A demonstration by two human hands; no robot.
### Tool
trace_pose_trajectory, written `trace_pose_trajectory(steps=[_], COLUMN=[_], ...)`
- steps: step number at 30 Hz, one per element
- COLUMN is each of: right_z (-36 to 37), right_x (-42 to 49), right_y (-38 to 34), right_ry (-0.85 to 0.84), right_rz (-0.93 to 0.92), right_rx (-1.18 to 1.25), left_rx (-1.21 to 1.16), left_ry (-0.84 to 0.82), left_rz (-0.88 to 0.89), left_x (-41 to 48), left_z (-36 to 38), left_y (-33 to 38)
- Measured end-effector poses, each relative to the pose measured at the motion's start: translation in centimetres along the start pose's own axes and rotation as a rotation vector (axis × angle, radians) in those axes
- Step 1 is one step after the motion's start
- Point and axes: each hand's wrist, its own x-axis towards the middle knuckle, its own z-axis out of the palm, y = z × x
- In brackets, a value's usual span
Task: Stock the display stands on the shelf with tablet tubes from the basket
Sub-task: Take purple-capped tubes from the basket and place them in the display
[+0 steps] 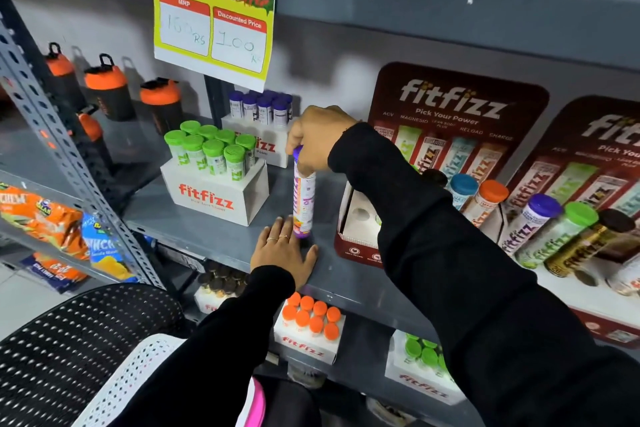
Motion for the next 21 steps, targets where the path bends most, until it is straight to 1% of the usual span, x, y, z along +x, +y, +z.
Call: trace_pose_trajectory(steps=[6, 13, 21], right_z=[-1.2, -0.9, -2.1], right_x=[-1.2, -1.1, -1.4], right_y=[0.1, 0.0, 1.3], right_ry=[-0.012, -0.006, 0.073], right_rz=[-0.026, -0.043, 0.099], right_rx=[0.061, 0.041, 0.111], left_rx=[0.005, 0.030, 0.076], left_ry=[-0.017, -0.023, -0.091], left_rz=[-0.002, 0.007, 0.081], left_x=[0.0, 0.0, 0.8], left_z=[-0.2, -0.1, 0.2], left_y=[0.1, 0.0, -0.1])
